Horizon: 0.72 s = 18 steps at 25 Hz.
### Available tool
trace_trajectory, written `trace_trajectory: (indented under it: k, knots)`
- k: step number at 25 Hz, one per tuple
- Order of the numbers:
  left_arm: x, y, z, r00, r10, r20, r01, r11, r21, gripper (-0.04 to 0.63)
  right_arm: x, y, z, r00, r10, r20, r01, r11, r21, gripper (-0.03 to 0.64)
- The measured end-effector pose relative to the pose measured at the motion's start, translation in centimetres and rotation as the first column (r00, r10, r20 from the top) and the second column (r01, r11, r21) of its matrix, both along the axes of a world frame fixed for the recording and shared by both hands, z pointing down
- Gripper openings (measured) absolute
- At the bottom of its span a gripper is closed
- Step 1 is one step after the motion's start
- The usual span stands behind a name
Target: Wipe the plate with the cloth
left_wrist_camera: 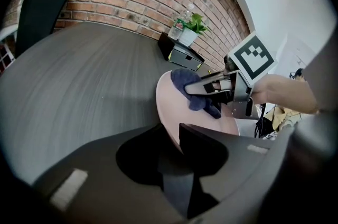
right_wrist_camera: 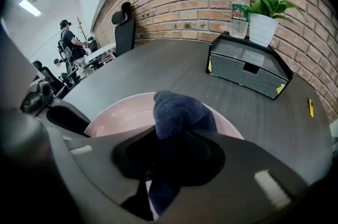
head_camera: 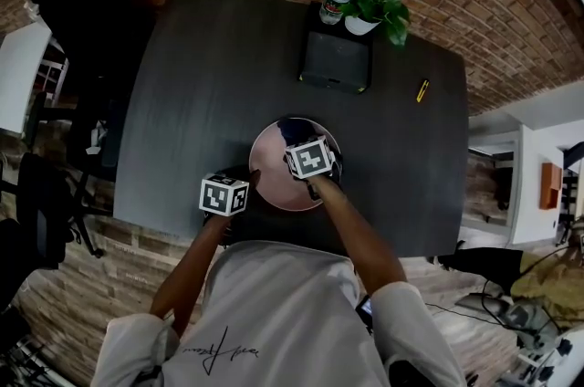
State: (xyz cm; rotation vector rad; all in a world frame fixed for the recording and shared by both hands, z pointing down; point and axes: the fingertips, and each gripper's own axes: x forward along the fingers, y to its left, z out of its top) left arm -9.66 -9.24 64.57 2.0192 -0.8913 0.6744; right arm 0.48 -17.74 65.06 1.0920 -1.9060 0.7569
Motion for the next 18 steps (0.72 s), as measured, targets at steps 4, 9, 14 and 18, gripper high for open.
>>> trace_trajectory:
  k: [4, 9, 14, 18]
  knots:
    - [0.0, 0.0, -0.1, 1.000, 0.013, 0.019, -0.013, 1.000, 0.017, 0.118, -0.8, 0.0, 0.0, 1.000, -0.018, -0.003, 0.018, 1.000, 0.008, 0.101]
    - [0.0, -0.1, -0.3, 1.000, 0.011, 0.010, -0.011, 1.000, 0.019, 0.118, -2.0, 0.5, 0.1, 0.999, -0.053, 0.001, 0.053, 0.999, 0.012, 0.101]
    - [0.0, -0.3, -0.7, 0.999, 0.022, 0.026, -0.024, 0.999, 0.039, 0.123, -3.1, 0.9, 0.1, 0.997, -0.081, 0.010, 0.081, 0.997, 0.013, 0.101]
    - [0.1, -0.3, -0.7, 1.000, 0.023, 0.022, -0.024, 0.999, 0.037, 0.123, -4.1, 1.1, 0.0, 0.994, -0.108, 0.027, 0.107, 0.994, 0.026, 0.101]
